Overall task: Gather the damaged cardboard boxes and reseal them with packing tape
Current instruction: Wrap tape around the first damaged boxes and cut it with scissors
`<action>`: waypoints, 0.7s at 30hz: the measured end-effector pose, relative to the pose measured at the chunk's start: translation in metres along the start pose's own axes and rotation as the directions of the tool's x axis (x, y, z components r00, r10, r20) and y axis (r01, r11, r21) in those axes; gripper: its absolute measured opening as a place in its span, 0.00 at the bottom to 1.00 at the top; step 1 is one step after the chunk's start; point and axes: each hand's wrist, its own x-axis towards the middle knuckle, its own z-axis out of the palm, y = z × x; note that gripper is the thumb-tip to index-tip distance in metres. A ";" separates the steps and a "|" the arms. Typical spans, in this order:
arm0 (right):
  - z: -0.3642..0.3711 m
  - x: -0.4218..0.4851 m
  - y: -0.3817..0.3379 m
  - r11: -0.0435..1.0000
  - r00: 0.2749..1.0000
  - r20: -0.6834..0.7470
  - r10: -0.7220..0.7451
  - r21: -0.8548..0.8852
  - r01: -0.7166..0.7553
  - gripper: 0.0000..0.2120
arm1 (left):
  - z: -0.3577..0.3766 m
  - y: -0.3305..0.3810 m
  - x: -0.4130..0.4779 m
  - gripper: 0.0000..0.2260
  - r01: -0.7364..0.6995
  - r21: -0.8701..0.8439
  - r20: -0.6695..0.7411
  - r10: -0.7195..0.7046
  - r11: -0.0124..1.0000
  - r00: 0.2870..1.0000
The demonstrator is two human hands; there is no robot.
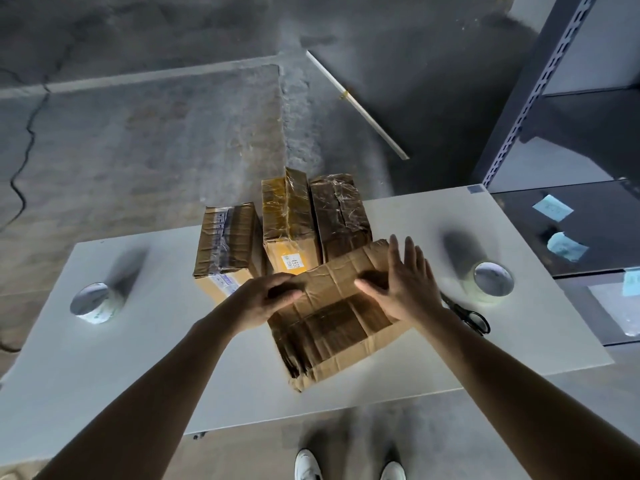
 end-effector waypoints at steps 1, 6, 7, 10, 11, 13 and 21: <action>-0.003 0.001 0.006 1.000 1.000 0.005 0.015 0.013 -0.015 0.55 | 0.000 0.000 0.000 0.23 -0.002 0.011 0.000 0.002 1.000 1.000; -0.009 0.005 0.021 0.998 0.999 -0.014 -0.032 0.055 0.033 0.40 | 0.002 -0.004 0.000 0.23 0.000 0.025 -0.007 0.001 1.000 1.000; -0.009 0.003 0.017 0.997 0.997 -0.042 -0.061 0.052 0.063 0.37 | 0.003 -0.005 0.000 0.23 -0.002 0.032 -0.013 0.003 0.999 1.000; -0.006 -0.012 -0.009 0.986 0.974 -0.151 -0.169 -0.022 0.168 0.41 | 0.005 -0.005 0.000 0.23 0.007 0.051 -0.041 -0.005 0.999 0.999; -0.006 -0.019 -0.021 0.980 0.971 -0.132 -0.200 -0.041 0.196 0.45 | 0.005 -0.004 0.000 0.22 0.008 0.051 -0.052 -0.006 0.999 0.999; 0.002 -0.032 -0.043 0.967 0.966 -0.055 -0.253 -0.057 0.249 0.50 | 0.006 -0.002 0.001 0.20 0.010 0.070 -0.076 -0.005 0.997 0.997; 0.042 -0.045 -0.093 0.954 0.954 0.001 -0.301 0.018 0.301 0.60 | 0.013 0.001 -0.001 0.20 0.007 0.131 -0.191 0.019 0.991 0.981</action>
